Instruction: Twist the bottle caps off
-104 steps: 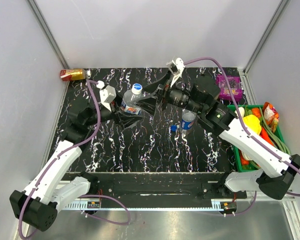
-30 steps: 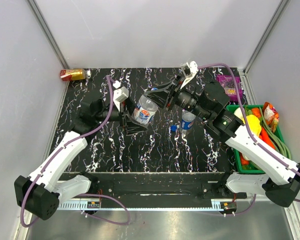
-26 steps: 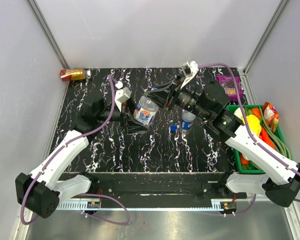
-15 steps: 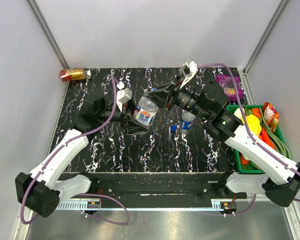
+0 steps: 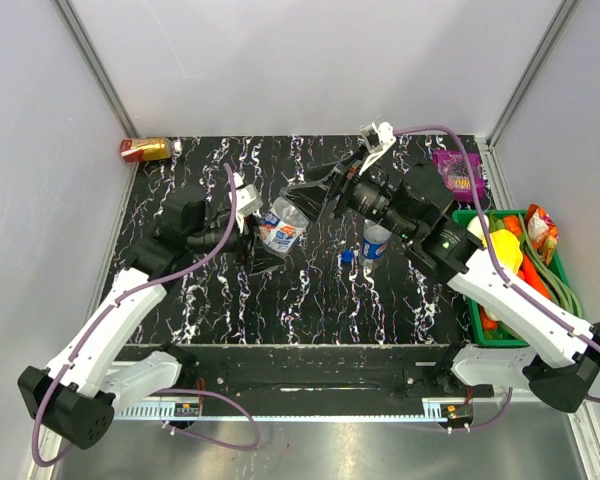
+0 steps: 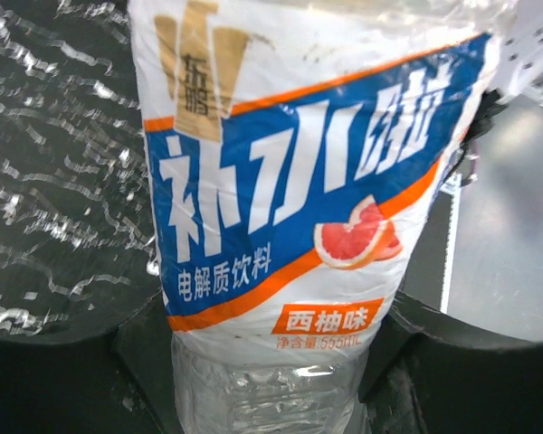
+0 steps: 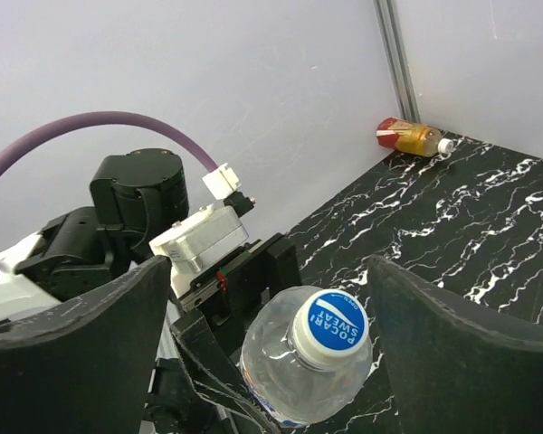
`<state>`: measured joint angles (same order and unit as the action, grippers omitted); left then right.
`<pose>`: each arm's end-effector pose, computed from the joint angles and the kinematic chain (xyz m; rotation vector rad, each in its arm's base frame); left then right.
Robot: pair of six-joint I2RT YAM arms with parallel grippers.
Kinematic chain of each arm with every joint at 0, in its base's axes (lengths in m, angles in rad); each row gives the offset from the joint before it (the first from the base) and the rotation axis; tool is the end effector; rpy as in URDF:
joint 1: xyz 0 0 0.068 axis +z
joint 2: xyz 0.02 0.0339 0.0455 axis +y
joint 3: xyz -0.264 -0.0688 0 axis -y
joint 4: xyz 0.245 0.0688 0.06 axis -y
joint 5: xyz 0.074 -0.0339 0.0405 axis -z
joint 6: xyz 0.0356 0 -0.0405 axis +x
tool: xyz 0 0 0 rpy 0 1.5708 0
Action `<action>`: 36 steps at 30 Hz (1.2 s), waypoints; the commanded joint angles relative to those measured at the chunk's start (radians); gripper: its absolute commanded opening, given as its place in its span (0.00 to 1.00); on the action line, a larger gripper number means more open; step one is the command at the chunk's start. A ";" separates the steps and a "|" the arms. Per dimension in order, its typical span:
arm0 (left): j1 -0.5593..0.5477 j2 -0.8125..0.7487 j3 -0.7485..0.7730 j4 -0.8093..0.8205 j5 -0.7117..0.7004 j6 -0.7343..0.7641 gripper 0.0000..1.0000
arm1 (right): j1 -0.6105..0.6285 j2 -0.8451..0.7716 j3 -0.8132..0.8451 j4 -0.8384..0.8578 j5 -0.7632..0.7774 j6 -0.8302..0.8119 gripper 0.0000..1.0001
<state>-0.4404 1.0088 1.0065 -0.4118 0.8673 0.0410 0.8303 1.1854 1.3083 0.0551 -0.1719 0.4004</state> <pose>0.1814 -0.1155 0.3573 1.0148 1.7153 -1.1129 0.1735 0.1989 0.4670 -0.4666 1.4194 1.1306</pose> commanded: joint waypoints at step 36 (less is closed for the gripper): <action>-0.070 -0.184 -0.060 -0.223 -1.016 0.020 0.12 | -0.089 0.398 0.235 -0.032 -0.166 0.393 0.84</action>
<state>-0.4927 0.8154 0.9333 -0.6582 -0.0563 0.0624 0.7456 1.5558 1.4803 -0.0860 -0.2443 0.7353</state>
